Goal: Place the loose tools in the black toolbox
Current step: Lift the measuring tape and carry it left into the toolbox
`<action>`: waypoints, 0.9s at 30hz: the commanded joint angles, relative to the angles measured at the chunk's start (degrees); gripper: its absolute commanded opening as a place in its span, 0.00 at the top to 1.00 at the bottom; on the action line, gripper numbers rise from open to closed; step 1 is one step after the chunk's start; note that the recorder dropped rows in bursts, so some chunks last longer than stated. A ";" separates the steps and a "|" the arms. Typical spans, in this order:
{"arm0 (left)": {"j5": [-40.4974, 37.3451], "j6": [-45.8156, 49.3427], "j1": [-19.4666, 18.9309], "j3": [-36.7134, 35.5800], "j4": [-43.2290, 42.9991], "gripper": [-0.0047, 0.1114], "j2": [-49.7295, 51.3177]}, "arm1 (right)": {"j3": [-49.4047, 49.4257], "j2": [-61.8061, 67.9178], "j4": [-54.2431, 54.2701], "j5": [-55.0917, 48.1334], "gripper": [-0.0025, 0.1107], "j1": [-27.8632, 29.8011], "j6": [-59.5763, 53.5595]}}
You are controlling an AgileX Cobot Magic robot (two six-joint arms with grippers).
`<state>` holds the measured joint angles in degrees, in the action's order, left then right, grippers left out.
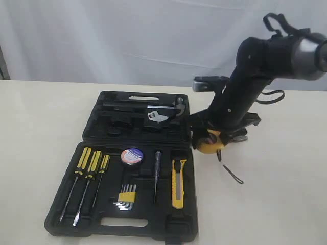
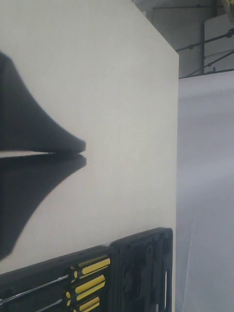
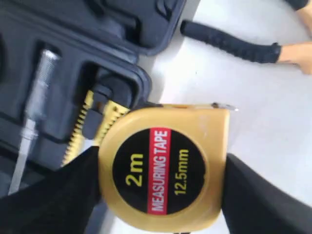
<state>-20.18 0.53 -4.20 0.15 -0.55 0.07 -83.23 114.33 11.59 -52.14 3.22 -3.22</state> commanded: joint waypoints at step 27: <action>0.57 -0.11 0.27 -0.15 0.55 0.96 -0.07 | -31.26 18.72 -10.87 2.16 0.98 -8.04 38.62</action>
<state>-20.18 0.53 -4.20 0.15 -0.55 0.07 -113.81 132.14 2.64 -52.02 -4.21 32.82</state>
